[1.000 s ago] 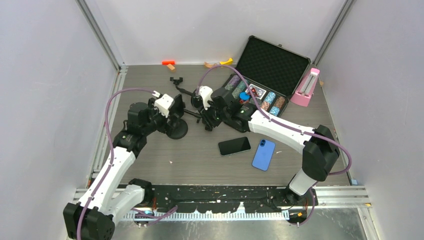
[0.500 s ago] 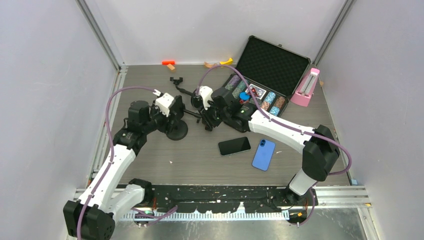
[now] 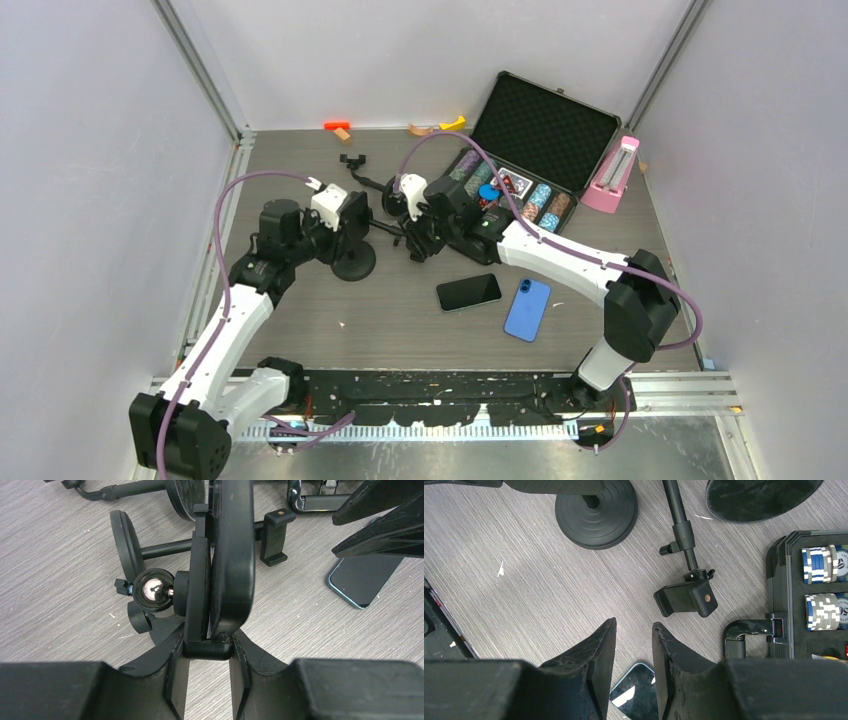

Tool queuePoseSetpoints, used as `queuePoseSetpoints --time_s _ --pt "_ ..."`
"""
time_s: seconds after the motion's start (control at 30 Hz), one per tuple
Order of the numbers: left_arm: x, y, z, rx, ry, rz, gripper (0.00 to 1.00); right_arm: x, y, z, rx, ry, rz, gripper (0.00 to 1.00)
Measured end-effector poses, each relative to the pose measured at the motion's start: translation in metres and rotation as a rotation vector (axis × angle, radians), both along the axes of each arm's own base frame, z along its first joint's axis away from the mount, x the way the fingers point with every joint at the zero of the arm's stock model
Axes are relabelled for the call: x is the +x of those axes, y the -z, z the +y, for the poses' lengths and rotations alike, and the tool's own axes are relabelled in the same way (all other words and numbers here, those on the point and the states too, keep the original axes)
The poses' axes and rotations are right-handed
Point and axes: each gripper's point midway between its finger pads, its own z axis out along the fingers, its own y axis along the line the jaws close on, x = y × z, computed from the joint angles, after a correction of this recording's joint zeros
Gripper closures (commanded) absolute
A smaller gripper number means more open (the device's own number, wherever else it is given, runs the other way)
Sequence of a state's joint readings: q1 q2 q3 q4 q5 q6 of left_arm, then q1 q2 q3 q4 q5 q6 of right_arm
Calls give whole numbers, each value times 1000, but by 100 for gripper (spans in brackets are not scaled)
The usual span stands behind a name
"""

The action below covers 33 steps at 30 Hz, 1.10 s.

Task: Place the phone on the phone stand
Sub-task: Move the phone stand with the phone to the center of the board.

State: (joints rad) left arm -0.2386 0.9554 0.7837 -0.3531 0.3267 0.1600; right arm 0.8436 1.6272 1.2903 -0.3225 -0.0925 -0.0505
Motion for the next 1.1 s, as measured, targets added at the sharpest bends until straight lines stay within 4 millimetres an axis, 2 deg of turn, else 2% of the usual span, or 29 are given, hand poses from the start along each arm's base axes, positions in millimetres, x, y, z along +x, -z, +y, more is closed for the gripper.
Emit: queuePoseSetpoints --time_s 0.03,0.07,0.27,0.47,0.67,0.83,1.1 --pt "0 0 0 0 -3 0 99 0 0 0 0 1 0 62" --pt "0 0 1 1 -6 0 100 0 0 0 0 1 0 62" --pt "3 -1 13 4 -50 5 100 0 0 0 1 -1 2 62" --pt "10 -1 53 16 -177 22 100 -1 5 -2 -7 -2 9 62" --pt "17 -1 84 10 -260 24 100 -1 4 -2 -5 -1 10 63" --pt "41 -2 103 -33 -293 -7 100 -1 3 -3 -2 1 8 63" --pt "90 -4 112 -58 -244 -41 100 0 -6 -7 13 4 -6 63"
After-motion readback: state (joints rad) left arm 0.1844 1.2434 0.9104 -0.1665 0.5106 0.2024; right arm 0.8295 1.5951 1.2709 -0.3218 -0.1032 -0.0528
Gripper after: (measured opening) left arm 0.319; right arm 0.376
